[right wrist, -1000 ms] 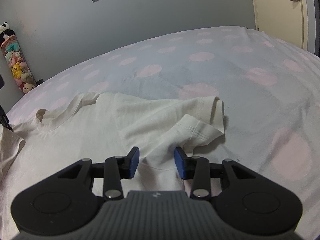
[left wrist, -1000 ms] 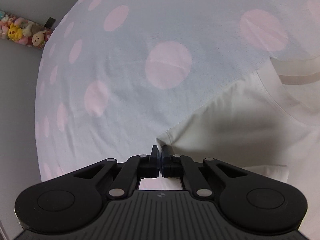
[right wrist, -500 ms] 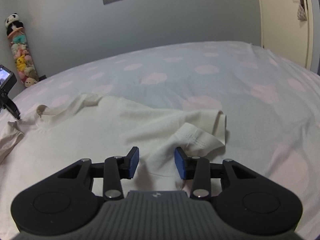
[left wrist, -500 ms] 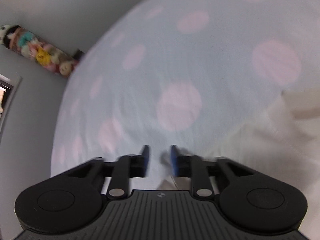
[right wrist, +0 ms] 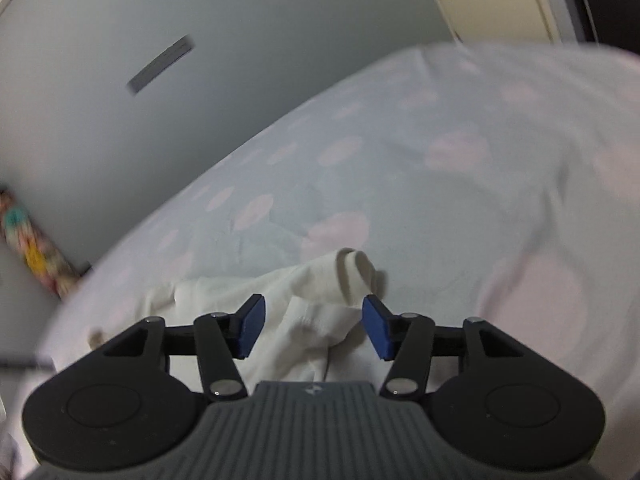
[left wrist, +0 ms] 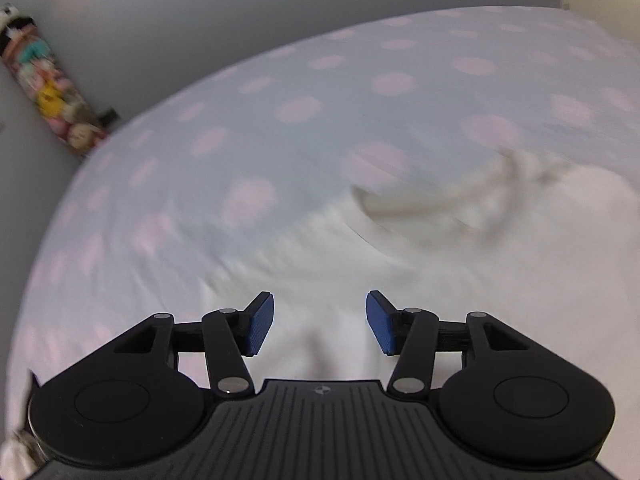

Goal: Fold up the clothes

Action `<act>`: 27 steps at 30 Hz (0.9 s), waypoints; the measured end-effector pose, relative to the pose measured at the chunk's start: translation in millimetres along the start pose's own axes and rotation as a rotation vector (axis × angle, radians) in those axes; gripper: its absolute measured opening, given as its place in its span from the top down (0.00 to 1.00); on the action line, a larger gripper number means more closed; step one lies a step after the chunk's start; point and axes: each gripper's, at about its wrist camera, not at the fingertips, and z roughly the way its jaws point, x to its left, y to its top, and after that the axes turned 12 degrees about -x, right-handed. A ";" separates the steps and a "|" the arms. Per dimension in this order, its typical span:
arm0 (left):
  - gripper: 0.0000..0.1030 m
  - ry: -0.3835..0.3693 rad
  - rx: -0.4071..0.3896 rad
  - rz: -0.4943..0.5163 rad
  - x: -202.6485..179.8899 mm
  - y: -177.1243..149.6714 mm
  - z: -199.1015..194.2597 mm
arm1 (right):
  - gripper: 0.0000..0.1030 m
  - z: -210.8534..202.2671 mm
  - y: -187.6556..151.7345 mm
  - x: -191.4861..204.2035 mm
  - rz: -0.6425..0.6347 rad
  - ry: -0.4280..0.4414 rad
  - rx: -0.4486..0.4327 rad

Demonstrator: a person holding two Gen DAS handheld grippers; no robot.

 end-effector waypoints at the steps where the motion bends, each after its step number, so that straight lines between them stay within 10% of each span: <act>1: 0.52 -0.027 0.012 -0.008 -3.8 -7.4 -8.0 | 0.44 3.8 3.0 -5.5 0.031 -0.011 -0.004; 6: 0.52 -0.082 0.056 -0.043 -14.4 -44.5 -40.8 | 0.48 31.9 17.5 -26.9 0.203 0.034 0.047; 15: 0.52 -0.050 0.134 -0.247 3.3 -89.8 -59.6 | 0.92 46.8 19.4 -5.4 0.134 0.045 0.045; 20: 0.52 -0.055 0.125 -0.284 4.8 -98.0 -65.3 | 0.93 19.0 18.9 50.0 -0.041 0.250 -0.032; 27: 0.52 -0.067 0.102 -0.304 8.6 -96.4 -72.2 | 0.93 1.7 -28.4 119.8 -0.268 0.485 0.113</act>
